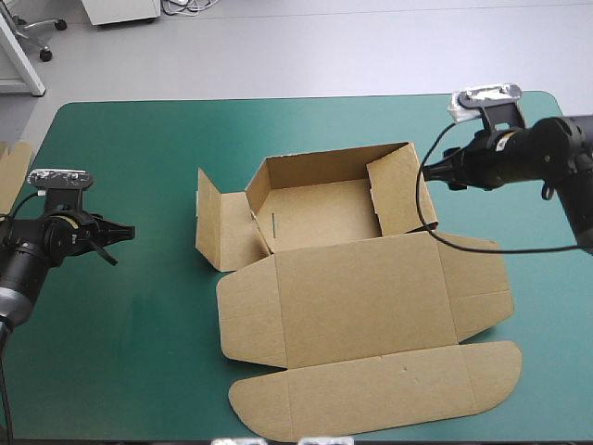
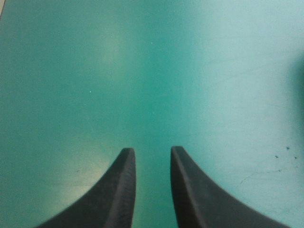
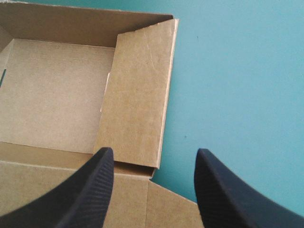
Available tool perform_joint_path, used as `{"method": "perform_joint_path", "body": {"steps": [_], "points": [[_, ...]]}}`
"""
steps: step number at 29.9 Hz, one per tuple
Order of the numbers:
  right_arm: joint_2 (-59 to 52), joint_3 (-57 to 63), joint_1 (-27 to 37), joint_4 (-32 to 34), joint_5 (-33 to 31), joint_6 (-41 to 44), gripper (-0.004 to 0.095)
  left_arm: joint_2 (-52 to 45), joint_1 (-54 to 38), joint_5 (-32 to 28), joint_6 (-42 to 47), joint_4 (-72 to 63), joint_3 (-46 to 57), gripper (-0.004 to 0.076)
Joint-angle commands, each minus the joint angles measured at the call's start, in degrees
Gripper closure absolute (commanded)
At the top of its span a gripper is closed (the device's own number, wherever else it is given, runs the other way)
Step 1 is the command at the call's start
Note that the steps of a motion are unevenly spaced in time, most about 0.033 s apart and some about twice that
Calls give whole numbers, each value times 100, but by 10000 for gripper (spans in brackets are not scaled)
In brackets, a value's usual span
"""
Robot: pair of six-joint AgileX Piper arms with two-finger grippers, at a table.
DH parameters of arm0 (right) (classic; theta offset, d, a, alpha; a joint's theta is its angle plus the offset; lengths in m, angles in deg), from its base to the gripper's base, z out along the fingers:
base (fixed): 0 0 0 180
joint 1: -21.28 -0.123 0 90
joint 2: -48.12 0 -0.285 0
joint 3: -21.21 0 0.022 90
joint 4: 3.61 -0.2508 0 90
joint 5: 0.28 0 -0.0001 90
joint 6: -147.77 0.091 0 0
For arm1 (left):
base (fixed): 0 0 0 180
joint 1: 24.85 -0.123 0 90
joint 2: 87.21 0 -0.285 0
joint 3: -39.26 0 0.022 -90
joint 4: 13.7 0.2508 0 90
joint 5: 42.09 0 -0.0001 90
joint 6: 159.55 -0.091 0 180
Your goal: Fold the box
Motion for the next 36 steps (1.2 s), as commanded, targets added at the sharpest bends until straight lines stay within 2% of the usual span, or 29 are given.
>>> {"method": "perform_joint_path", "body": {"steps": [1,5,10,12,22,27,31,36], "points": [[-628,676,3,8,883,16,427,-155,0,-225,-6,-1,-148,540],[-709,1096,3,-14,1250,58,427,-155,0,-225,-6,-1,-148,540],[-285,1080,3,-536,1387,-260,414,-155,0,-244,-6,-1,-148,540],[-97,1080,3,-644,1383,-577,390,-155,0,-230,-6,-1,-148,540],[960,513,3,-574,1345,-758,266,-155,0,-222,-33,-1,-148,540],[1466,-209,3,-563,1042,-758,246,-155,0,-243,-33,-1,-148,540],[2033,-704,3,-563,514,-539,251,-155,0,-291,-33,-1,-148,540],[2607,-1108,-10,-525,120,-458,341,-155,0,-337,-33,-1,-148,540]]}}
